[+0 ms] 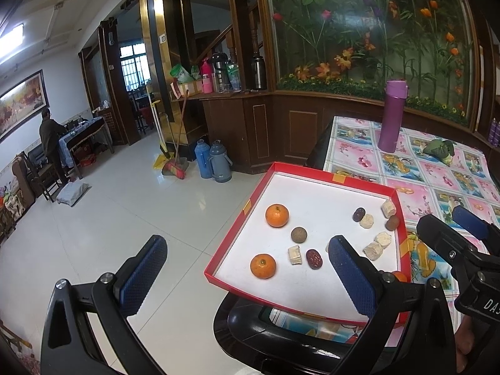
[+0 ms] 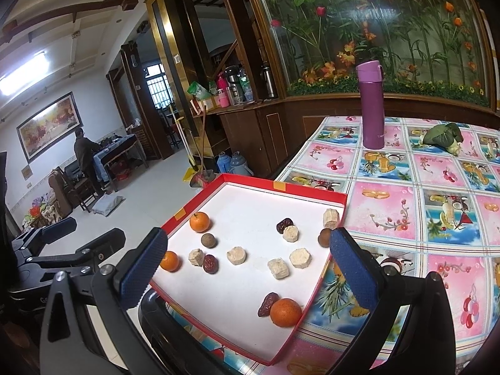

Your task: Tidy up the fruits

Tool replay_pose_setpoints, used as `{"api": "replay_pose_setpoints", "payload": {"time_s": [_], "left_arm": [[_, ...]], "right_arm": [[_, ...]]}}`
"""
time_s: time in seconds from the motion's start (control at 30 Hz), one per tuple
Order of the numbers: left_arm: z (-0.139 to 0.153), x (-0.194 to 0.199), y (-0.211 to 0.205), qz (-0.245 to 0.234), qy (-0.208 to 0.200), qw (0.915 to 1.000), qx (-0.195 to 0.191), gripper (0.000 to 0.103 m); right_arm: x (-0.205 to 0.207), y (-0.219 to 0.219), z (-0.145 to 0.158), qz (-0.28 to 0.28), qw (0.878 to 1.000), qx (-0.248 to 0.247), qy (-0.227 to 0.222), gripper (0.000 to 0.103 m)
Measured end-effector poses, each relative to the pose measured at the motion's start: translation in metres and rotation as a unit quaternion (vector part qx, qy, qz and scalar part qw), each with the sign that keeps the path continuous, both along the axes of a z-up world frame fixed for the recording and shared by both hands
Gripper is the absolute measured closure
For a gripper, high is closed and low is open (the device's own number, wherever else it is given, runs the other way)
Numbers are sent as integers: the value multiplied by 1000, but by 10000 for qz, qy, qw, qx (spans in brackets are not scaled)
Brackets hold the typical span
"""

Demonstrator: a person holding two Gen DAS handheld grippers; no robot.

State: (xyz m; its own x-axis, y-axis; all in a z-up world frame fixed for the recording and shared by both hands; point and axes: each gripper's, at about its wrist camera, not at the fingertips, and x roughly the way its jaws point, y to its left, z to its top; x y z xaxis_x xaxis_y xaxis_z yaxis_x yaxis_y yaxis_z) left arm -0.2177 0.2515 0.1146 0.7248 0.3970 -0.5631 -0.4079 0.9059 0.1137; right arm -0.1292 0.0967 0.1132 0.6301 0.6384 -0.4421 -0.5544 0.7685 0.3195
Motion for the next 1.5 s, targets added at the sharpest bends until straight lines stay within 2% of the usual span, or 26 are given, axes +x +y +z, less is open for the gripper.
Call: {"api": "replay_pose_setpoints", "payload": {"time_s": [0.37, 0.87, 1.2, 1.5], "left_arm": [[-3, 10, -10, -57, 79, 9999, 73, 0], [-7, 20, -14, -240, 150, 9996, -74, 0], [-7, 25, -9, -306, 139, 9992, -195, 0], [-8, 30, -8, -351, 98, 9989, -298, 0]], "right_arm": [[7, -5, -7, -18, 9999, 74, 147, 0], [10, -9, -10, -39, 9998, 91, 164, 0], [14, -3, -8, -50, 10000, -10, -17, 0], [21, -1, -11, -24, 9999, 61, 129, 0]]}}
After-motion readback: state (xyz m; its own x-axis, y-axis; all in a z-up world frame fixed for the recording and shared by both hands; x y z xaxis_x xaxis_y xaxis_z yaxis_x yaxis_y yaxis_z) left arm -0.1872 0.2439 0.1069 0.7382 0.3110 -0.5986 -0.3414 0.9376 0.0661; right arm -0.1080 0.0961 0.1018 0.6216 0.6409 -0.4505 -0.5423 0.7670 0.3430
